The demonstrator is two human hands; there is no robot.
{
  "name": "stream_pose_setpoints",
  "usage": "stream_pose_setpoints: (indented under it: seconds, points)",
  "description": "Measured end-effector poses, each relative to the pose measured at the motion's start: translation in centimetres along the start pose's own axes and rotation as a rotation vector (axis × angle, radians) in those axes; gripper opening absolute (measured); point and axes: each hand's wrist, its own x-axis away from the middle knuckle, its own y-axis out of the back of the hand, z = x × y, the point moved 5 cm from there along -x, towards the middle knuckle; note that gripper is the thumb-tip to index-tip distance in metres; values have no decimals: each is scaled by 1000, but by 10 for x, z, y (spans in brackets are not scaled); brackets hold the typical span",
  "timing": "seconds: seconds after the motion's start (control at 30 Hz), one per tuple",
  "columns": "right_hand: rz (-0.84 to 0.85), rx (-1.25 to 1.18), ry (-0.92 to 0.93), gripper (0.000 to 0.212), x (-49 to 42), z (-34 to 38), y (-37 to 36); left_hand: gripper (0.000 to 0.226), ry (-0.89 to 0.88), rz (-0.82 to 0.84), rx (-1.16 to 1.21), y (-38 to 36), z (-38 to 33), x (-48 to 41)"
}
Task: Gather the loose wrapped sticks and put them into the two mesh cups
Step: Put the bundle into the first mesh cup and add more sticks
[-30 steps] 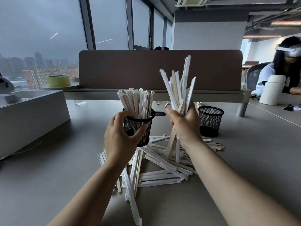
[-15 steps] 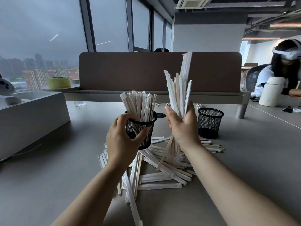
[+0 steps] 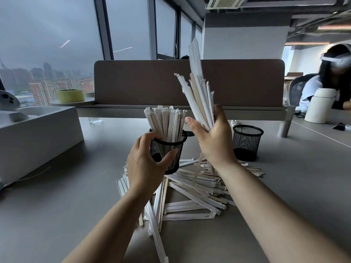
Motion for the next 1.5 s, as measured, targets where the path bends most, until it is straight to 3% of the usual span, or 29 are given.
stream_pose_setpoints:
  seconds: [0.13,0.5,0.67,0.87,1.2,1.5]
  points:
    - [41,-60,-103,32,11,-17,-9,46,-7,-2,-8,0,-1,0]
    - [-45,-224,-310,29,26,-35,-14,44,-5,11,-7,-1,-2,2]
    - [-60,-299,-264,29,18,-29,-12,46,-10,8,-7,-1,-3,2]
    - [66,-326,-321,25,28,-37,-19,46,-15,15,-10,-2,-2,2]
    - [35,-292,-323,30,39,-45,-15,45,-18,6,-36,-2,0,2]
    - [156,-310,-355,28,41,-45,-18,47,-16,3,-51,-2,3,2]
